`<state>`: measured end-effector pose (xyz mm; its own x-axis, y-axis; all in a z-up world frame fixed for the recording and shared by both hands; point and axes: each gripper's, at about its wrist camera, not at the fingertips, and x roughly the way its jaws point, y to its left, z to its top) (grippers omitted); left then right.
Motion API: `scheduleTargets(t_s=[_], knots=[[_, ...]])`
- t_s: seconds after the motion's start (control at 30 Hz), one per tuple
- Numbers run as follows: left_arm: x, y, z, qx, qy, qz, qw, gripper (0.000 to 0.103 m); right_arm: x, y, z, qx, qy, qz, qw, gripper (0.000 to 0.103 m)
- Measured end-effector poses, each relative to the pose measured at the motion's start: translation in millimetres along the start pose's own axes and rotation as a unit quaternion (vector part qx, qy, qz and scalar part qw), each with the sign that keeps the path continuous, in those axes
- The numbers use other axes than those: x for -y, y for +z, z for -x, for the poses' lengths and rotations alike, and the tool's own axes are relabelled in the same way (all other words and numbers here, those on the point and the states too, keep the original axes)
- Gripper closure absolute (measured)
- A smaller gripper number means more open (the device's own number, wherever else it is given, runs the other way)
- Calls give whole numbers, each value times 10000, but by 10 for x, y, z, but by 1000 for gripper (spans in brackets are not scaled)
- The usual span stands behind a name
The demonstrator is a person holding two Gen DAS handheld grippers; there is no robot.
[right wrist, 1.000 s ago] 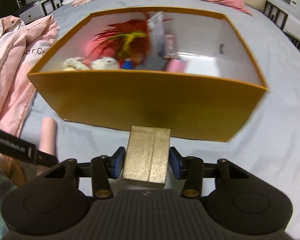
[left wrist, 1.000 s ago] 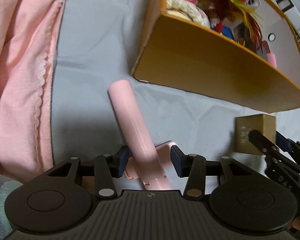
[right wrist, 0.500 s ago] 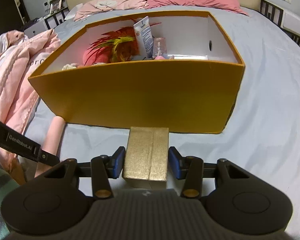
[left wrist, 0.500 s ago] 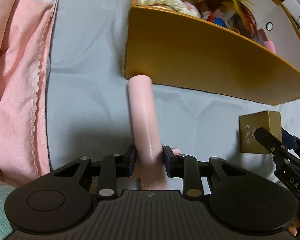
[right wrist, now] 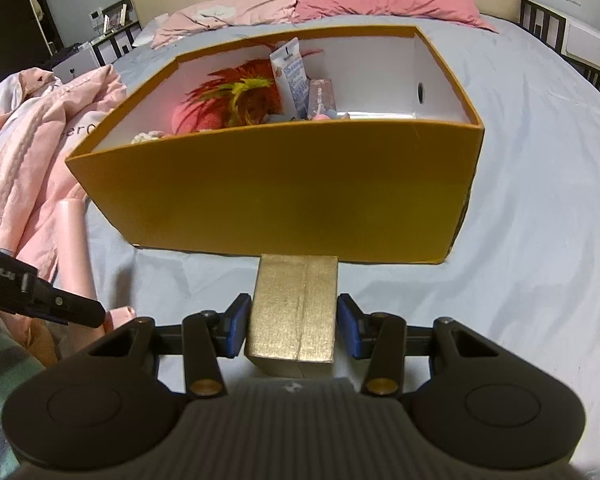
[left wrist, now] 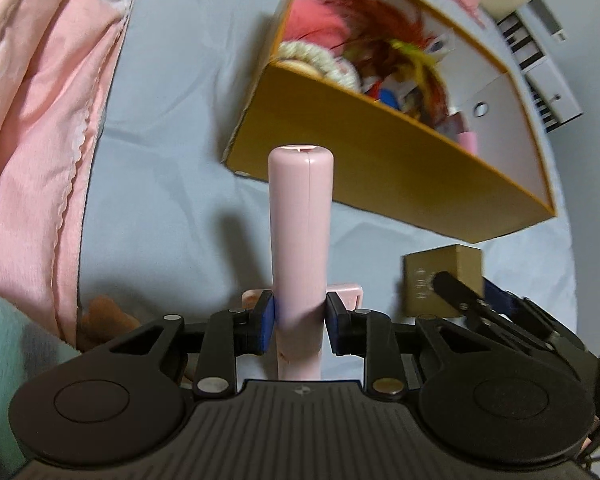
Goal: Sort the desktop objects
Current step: 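Lift the pink cylinder and gold box and carry both over the box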
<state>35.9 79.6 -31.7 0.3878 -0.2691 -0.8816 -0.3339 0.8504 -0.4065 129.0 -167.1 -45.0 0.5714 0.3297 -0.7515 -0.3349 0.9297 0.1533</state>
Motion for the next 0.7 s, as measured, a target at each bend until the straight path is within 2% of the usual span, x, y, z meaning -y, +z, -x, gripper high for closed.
scheduleTargets(t_s=[0.23, 0.47, 0.7], knots=[[219, 17, 170, 404, -137, -327, 9986, 73, -9, 41, 172, 388, 164, 60, 9991, 55], [484, 86, 394, 728, -442, -689, 9940, 73, 79, 118, 515, 717, 339, -116, 9968, 55], [989, 308, 602, 1065, -845, -1239, 9829, 73, 282, 372, 1020, 1366, -15, -147, 9905, 55]])
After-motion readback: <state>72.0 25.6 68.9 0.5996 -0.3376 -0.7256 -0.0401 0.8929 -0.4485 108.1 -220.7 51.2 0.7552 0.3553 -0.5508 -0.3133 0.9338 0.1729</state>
